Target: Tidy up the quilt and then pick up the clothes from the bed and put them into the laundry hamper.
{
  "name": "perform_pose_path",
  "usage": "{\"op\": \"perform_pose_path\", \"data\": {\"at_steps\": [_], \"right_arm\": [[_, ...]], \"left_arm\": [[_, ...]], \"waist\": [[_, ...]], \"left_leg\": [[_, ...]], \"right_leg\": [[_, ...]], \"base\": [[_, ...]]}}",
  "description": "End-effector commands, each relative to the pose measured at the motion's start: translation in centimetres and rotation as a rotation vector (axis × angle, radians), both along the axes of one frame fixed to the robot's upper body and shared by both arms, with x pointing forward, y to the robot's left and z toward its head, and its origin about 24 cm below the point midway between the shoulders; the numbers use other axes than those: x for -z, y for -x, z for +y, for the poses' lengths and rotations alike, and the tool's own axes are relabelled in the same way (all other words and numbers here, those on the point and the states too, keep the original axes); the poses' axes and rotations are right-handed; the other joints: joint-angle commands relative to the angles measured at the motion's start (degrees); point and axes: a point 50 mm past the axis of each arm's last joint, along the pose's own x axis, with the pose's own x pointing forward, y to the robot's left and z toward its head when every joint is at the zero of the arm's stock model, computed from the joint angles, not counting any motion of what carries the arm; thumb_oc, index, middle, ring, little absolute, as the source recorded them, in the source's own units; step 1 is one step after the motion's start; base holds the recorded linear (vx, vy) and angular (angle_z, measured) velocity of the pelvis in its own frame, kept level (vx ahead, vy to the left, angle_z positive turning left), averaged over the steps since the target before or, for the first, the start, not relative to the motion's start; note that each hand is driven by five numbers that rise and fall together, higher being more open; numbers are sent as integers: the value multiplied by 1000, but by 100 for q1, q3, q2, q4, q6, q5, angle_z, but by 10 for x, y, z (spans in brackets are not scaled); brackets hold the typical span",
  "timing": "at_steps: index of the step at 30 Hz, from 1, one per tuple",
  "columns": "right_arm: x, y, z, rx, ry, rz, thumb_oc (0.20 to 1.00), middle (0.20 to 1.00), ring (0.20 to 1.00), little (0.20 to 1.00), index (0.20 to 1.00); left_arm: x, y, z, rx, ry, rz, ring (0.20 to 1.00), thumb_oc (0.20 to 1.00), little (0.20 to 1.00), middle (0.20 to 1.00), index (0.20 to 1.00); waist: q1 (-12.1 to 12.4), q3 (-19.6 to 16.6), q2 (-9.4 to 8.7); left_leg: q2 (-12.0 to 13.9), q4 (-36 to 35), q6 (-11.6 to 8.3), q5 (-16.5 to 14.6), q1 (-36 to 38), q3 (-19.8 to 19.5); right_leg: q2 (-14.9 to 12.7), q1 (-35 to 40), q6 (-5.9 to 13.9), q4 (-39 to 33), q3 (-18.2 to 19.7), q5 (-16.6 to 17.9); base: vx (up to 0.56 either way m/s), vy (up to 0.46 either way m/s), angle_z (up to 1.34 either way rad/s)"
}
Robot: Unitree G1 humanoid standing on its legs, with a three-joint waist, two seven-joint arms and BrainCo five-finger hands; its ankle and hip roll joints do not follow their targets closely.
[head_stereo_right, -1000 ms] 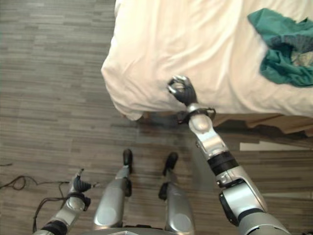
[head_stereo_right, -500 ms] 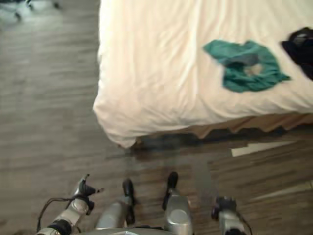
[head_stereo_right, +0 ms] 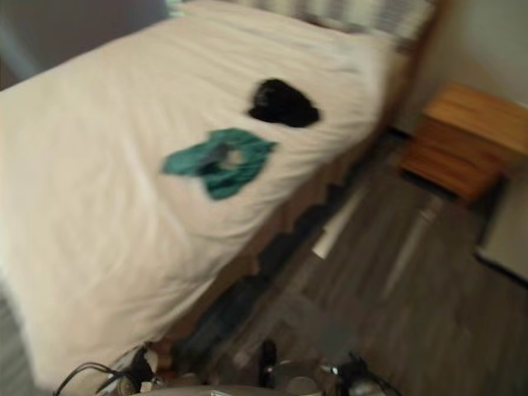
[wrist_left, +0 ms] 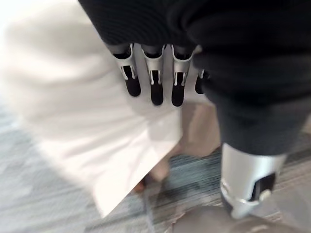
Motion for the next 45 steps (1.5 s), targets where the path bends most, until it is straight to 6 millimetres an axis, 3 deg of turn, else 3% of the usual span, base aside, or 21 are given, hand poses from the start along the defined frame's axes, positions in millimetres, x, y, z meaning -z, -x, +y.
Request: {"op": "perform_pose_path", "data": {"at_steps": [1, 3, 7, 8, 10, 13, 17, 18, 20, 21, 23, 25, 26, 27, 28, 29, 30, 36, 39, 40, 45], "right_arm": [[-9, -7, -20, -20, 77, -42, 1000, 1000, 1000, 1000, 1000], [-8, -2, -22, -44, 103, -25, 1000, 1000, 1000, 1000, 1000], [-4, 12, -23, -34, 94, 16, 1000, 1000, 1000, 1000, 1000], [-5, 11, -24, -6, 94, 13, 1000, 1000, 1000, 1000, 1000], [-5, 7, -22, 26, 83, -12, 1000, 1000, 1000, 1000, 1000], [-3, 10, -17, 35, 61, -11, 1000, 1000, 1000, 1000, 1000], [-4, 3, -11, -3, 58, -30, 1000, 1000, 1000, 1000, 1000], [-3, 11, -15, 14, 63, -17, 1000, 1000, 1000, 1000, 1000], [-3, 12, -17, 29, 67, -11, 1000, 1000, 1000, 1000, 1000], [-7, 11, -26, 20, 101, -22, 1000, 1000, 1000, 1000, 1000], [-8, 7, -27, 10, 104, -31, 1000, 1000, 1000, 1000, 1000], [-9, 2, -23, -9, 96, -46, 1000, 1000, 1000, 1000, 1000], [-9, -2, -19, -38, 95, -53, 1000, 1000, 1000, 1000, 1000], [-9, -2, -19, -38, 94, -53, 1000, 1000, 1000, 1000, 1000], [-8, -1, -17, -54, 93, -49, 1000, 1000, 1000, 1000, 1000], [-8, 0, -16, -74, 95, -44, 1000, 1000, 1000, 1000, 1000], [-7, 1, -16, -76, 98, -43, 1000, 1000, 1000, 1000, 1000], [-1, 15, -8, -91, 79, 15, 1000, 1000, 1000, 1000, 1000], [-2, 6, -4, -97, 86, 5, 1000, 1000, 1000, 1000, 1000], [-7, -11, 1, -95, 71, -62, 1000, 1000, 1000, 1000, 1000], [-15, -31, 4, -106, 61, -142, 1000, 1000, 1000, 1000, 1000]], "left_arm": [[-19, -50, -6, -26, -3, -207, 1000, 1000, 1000, 1000, 1000], [-16, -47, -10, -10, -1, -189, 1000, 1000, 1000, 1000, 1000], [-14, -46, -12, 63, -21, -146, 1000, 1000, 1000, 1000, 1000], [-17, -52, -14, 69, -26, -165, 1000, 1000, 1000, 1000, 1000], [-23, -63, -16, 102, -34, -202, 1000, 1000, 1000, 1000, 1000], [-29, -75, -21, 132, -20, -249, 1000, 1000, 1000, 1000, 1000], [-20, -60, -20, 202, -62, -168, 1000, 1000, 1000, 1000, 1000], [-12, -41, -14, 142, -53, -113, 1000, 1000, 1000, 1000, 1000], [-10, -36, -10, 114, -56, -105, 1000, 1000, 1000, 1000, 1000], [-14, -34, 5, 35, -61, -129, 1000, 1000, 1000, 1000, 1000], [-16, -37, 7, 16, -63, -147, 1000, 1000, 1000, 1000, 1000], [-20, -41, 8, -96, -17, -211, 1000, 1000, 1000, 1000, 1000], [-17, -36, 7, -163, -4, -220, 1000, 1000, 1000, 1000, 1000], [-17, -36, 7, -163, -4, -220, 1000, 1000, 1000, 1000, 1000], [-17, -36, 7, -212, 17, -237, 1000, 1000, 1000, 1000, 1000], [-18, -38, 6, -263, 37, -260, 1000, 1000, 1000, 1000, 1000], [-17, -36, 5, -264, 35, -252, 1000, 1000, 1000, 1000, 1000], [-12, -27, 5, -272, 42, -211, 1000, 1000, 1000, 1000, 1000], [-12, -23, 13, -280, 9, -188, 1000, 1000, 1000, 1000, 1000], [-13, -22, 18, -281, -17, -183, 1000, 1000, 1000, 1000, 1000], [-15, -25, 18, -267, -10, -205, 1000, 1000, 1000, 1000, 1000]], "waist": [[517, 616, -136], [542, 545, -49], [391, 434, -85], [285, 639, -106], [110, 776, 88], [-110, 802, 19], [-197, 646, 133], [-221, 506, 255], [-198, 516, 234], [184, 884, -126], [238, 926, -225], [452, 947, -304], [643, 902, -293], [646, 900, -319], [721, 843, -283], [817, 736, -158], [819, 712, -167], [923, 462, -155], [845, 644, -192], [699, 785, 4], [613, 834, 21]], "left_leg": [[-137, -2999, 468, 493, 386, -747], [-65, -3921, 390, 931, 442, -1204], [-222, -3994, 549, 720, 753, -993], [-285, -4107, 685, 607, 1119, -635], [-225, -4542, 833, 604, 1665, -308], [-569, -4752, 833, 349, 2023, -351], [-640, -4618, 730, -161, 2553, -38], [-620, -3559, 498, 191, 2453, 129], [-603, -2712, 263, 542, 2079, 226], [-491, 51, 77, 1117, 753, 118], [-357, 284, 179, 968, 501, 224], [-146, -172, 319, 700, 102, 392], [-209, -1493, 464, 414, 124, 403], [-237, -1553, 471, 452, 149, 419], [-272, -2563, 475, 510, 203, 352], [-61, -4067, 354, 1032, 170, 383], [32, -4547, 322, 1165, 122, 662], [-75, -4744, 503, 1504, 229, 639], [-381, -4720, 884, 1106, 872, 731], [-380, -4752, 1018, 912, 1327, 589], [-487, -4752, 923, 687, 1664, 269]], "right_leg": [[-704, 496, 948, 5, 200, -1107], [-697, 598, 1005, 42, 515, -1180], [-715, 292, 1190, 1451, 728, -1432], [-1002, -443, 1578, 2933, 451, -673], [-1118, -1155, 1517, 3872, -175, -569], [-633, -1490, 1382, 2460, -424, -737], [-858, -1247, 1205, 453, -1662, -571], [-652, -939, 963, 529, -1602, -653], [-691, -784, 914, 527, -1620, -648], [-761, -149, 686, 380, -1431, -745], [-814, -33, 685, 321, -1348, -795], [-878, 326, 741, 120, -1196, -933], [-888, 560, 866, -73, -1010, -1023], [-915, 557, 870, -76, -1003, -1018], [-926, 693, 966, -166, -997, -1042], [-925, 928, 1088, -313, -1036, -1167], [-998, 1096, 1137, -364, -1141, -1257], [-1166, 1233, 1292, 606, -959, -1548], [-1720, 424, 1658, 2928, -971, -636], [-1587, -449, 1499, 4128, -1014, -499], [-1564, -575, 1372, 2538, -1503, -853]], "base": [[547, 476, -261], [564, 480, -299], [330, 372, -132], [210, 300, -52], [403, 448, -61], [443, 164, 0], [667, 37, -27], [779, 78, -104], [498, -2, 28], [452, -57, 18], [461, 19, -65], [563, 162, -99], [329, 182, -47], [529, 283, -61], [547, 276, -103], [719, 363, -103], [521, 262, -77], [484, 297, 6], [427, 375, 15], [664, 435, 10], [407, 28, 74]]}}
